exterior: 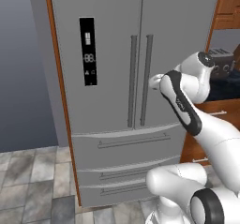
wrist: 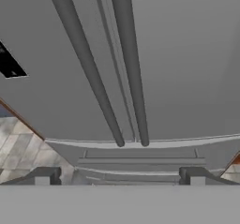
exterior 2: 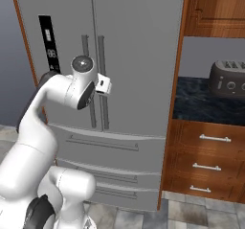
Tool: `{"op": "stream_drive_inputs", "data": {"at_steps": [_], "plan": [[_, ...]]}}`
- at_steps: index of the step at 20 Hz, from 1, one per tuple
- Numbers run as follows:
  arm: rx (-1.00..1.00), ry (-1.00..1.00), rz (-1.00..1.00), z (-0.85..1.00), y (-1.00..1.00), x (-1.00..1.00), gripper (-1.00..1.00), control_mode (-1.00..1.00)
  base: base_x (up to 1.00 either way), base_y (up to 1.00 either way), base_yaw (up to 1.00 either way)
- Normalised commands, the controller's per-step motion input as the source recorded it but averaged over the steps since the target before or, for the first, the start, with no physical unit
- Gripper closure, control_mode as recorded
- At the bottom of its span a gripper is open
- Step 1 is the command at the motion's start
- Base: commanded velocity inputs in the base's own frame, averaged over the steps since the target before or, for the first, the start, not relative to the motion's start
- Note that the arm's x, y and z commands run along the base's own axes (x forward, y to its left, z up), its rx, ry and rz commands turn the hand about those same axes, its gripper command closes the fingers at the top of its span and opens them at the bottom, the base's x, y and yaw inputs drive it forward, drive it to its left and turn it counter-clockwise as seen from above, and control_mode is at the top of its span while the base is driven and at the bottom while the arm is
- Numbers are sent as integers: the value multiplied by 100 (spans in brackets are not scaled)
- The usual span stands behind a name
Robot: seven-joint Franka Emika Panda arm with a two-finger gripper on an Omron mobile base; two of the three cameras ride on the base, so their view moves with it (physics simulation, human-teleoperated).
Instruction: Open the fridge, remove the orange, squash, and chicken drumstick, and place them on any counter.
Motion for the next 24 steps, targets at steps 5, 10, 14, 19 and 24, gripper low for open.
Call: {"op": "stream_drive_inputs", "data": {"at_steps": [5,10,14,19,24], "plan": [[2,0,-10,0,0,42,-100,-100,0,0,0],[5,0,-3,-2,0,55,-100,-100,0,0,0],[5,0,0,-9,0,63,-100,-100,0,0,0],[5,-1,0,-5,0,56,-100,-100,0,0,0],[1,-14,0,-20,0,45,-100,-100,0,0,0]]}}
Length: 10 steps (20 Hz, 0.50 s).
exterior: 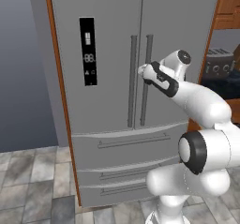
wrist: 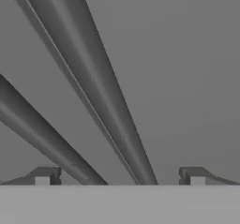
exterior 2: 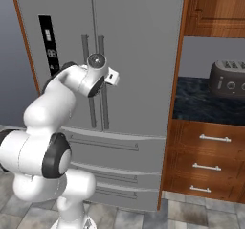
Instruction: Open the fridge, remove the orange, squash, and chicken drumstick, and place them on any counter.
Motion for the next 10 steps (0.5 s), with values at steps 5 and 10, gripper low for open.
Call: {"op": "stream_drive_inputs", "data": {"at_steps": [5,10], "plan": [[2,-16,-1,-25,0,44,-100,-100,0,0,0],[6,0,0,-7,0,55,-100,-100,0,0,0]]}}
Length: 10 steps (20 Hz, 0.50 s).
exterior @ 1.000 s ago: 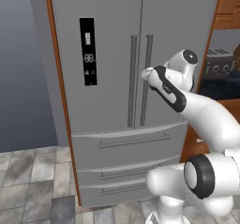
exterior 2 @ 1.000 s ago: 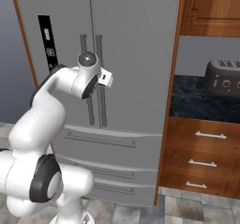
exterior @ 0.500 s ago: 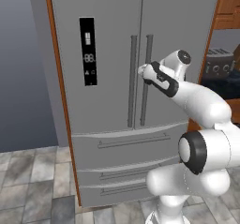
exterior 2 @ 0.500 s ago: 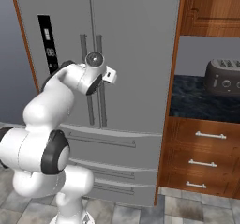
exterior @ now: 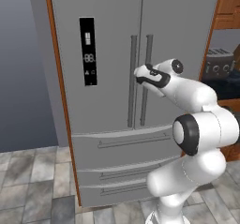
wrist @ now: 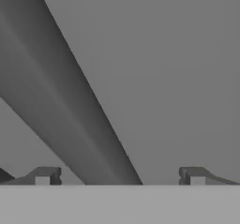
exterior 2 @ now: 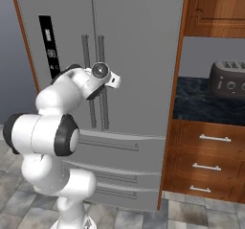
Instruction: Open the fridge, remove the orange, squash, and chicken drumstick, and place them on any counter.
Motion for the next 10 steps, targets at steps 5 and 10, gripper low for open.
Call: {"op": "stream_drive_inputs", "data": {"at_steps": [5,10], "plan": [[5,4,0,-5,0,70,-100,-100,0,0,0],[3,3,0,-10,0,75,-100,-100,0,0,0]]}}
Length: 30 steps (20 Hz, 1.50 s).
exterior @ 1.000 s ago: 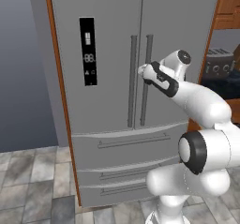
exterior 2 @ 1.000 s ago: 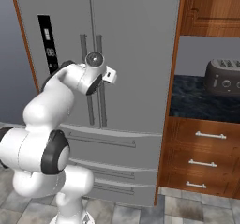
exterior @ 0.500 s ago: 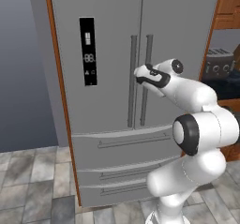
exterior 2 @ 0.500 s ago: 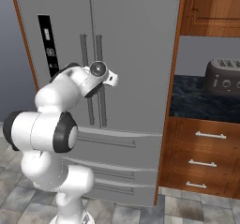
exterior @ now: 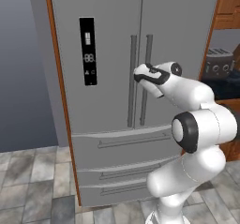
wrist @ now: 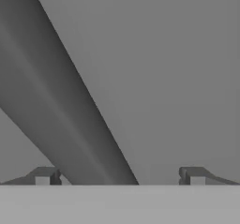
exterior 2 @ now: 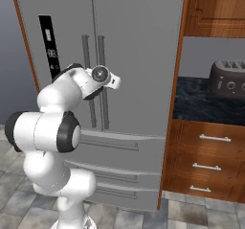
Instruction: Open the fridge, remove the orange, squash, and chicken drumstick, and place them on any counter.
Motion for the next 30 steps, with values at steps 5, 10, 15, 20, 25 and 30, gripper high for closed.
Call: {"op": "stream_drive_inputs", "data": {"at_steps": [5,10,15,20,25,30], "plan": [[0,0,0,-1,0,12,100,-100,0,0,0],[0,0,0,0,-1,-42,100,-100,0,0,0],[0,0,-2,-1,-29,-100,100,-100,0,0,0],[-2,0,0,0,-53,-100,100,-100,0,0,0],[-3,0,2,-1,-56,-100,100,-100,0,0,0],[-5,0,6,-1,-54,-100,100,-100,0,0,0]]}}
